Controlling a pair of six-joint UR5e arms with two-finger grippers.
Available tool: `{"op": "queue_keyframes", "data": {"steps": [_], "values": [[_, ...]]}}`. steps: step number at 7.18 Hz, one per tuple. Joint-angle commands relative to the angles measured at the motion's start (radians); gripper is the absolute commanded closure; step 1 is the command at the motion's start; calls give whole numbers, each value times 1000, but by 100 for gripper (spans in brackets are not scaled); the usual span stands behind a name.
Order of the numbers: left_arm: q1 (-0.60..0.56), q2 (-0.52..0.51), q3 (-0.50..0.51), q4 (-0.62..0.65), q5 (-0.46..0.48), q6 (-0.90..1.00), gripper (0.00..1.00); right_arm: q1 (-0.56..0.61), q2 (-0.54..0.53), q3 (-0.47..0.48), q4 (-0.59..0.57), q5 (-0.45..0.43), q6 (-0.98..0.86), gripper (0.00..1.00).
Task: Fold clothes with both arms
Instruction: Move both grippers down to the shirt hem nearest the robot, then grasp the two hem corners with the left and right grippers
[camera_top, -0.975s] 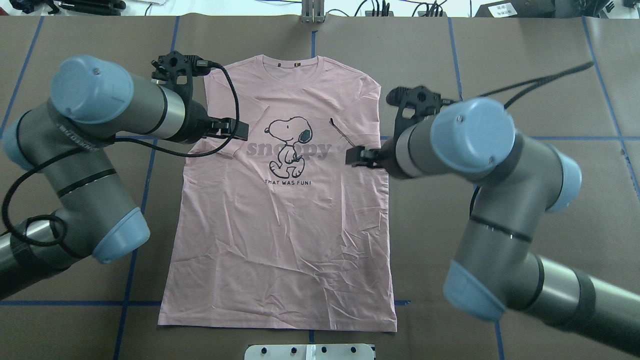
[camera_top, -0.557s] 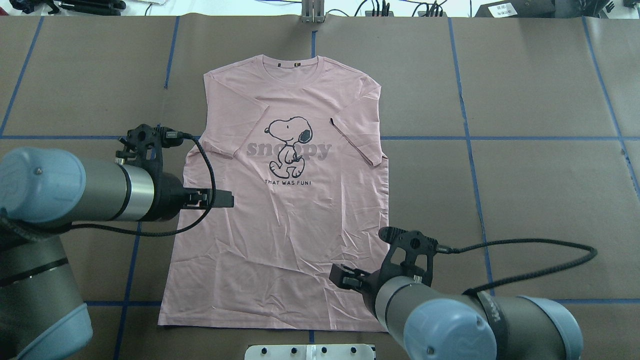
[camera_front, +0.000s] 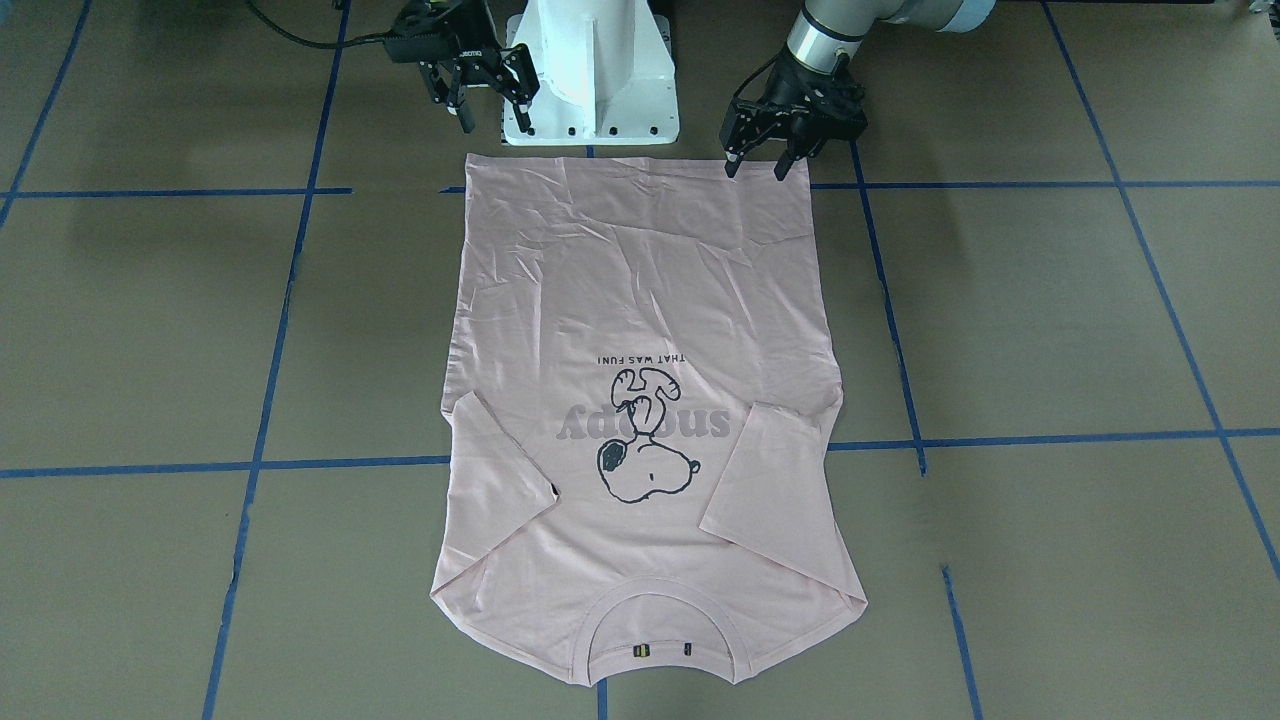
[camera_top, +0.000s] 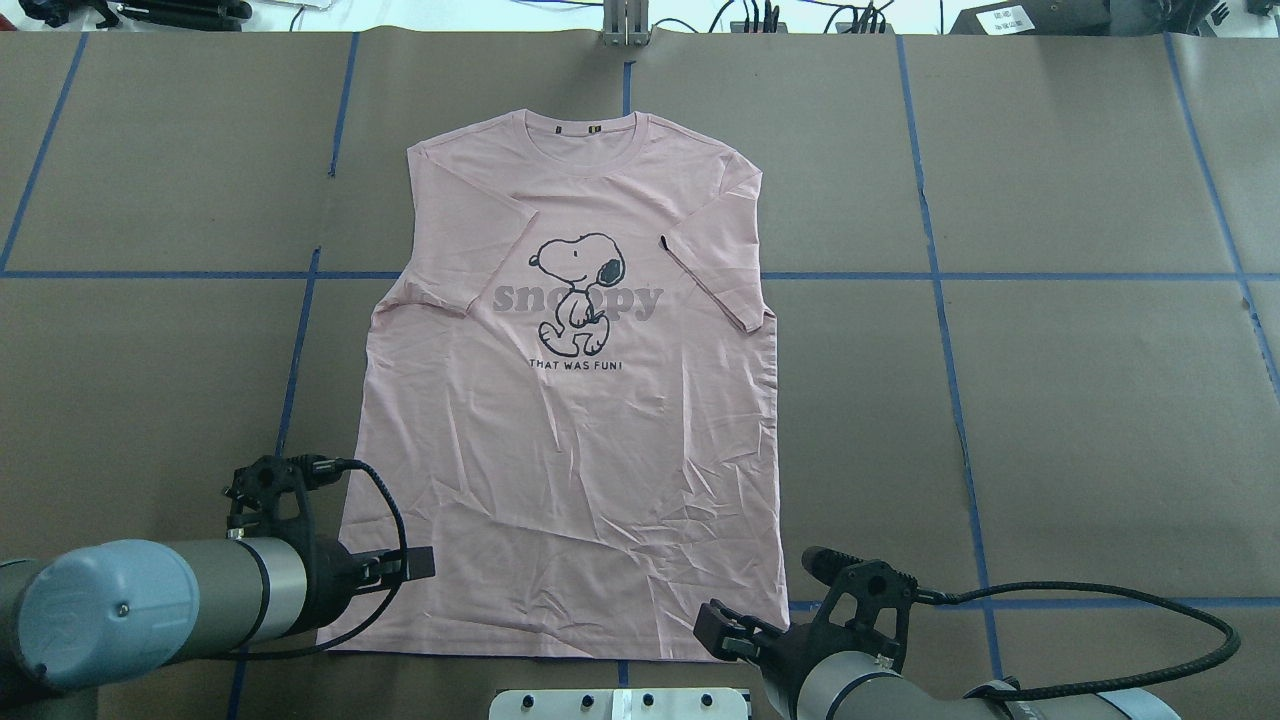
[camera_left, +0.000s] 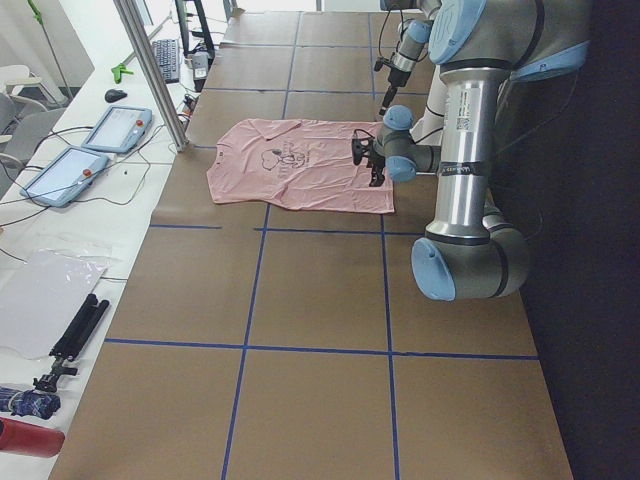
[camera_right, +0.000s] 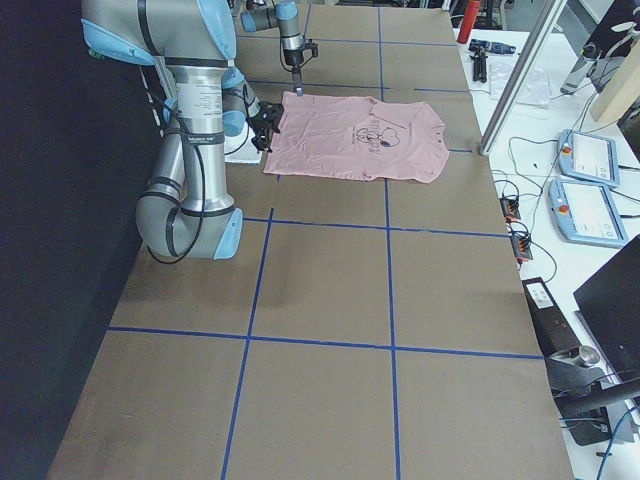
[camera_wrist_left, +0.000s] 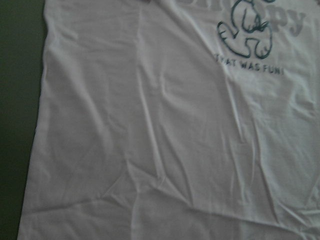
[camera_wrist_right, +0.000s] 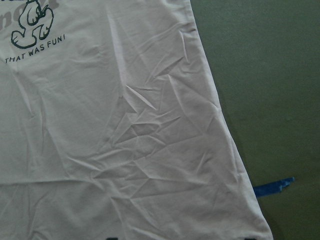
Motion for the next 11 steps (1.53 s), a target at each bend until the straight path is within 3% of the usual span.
{"op": "queue_keyframes", "data": {"steps": [1,5,9,10,11], "values": [[74,77,1,-8,19,-54,37,-7,-18,-4,18,-5,0,12],[111,103,6,-8,30,-89,45,-14,-24,-4,18,-21,0,11],[111,132,13,-8,30,-88,45,-17,-24,-5,18,-26,1,11],[111,132,15,-8,30,-88,48,-17,-24,-4,18,-28,1,11],[111,132,18,-8,30,-88,62,-17,-24,-4,18,-32,0,11]]}}
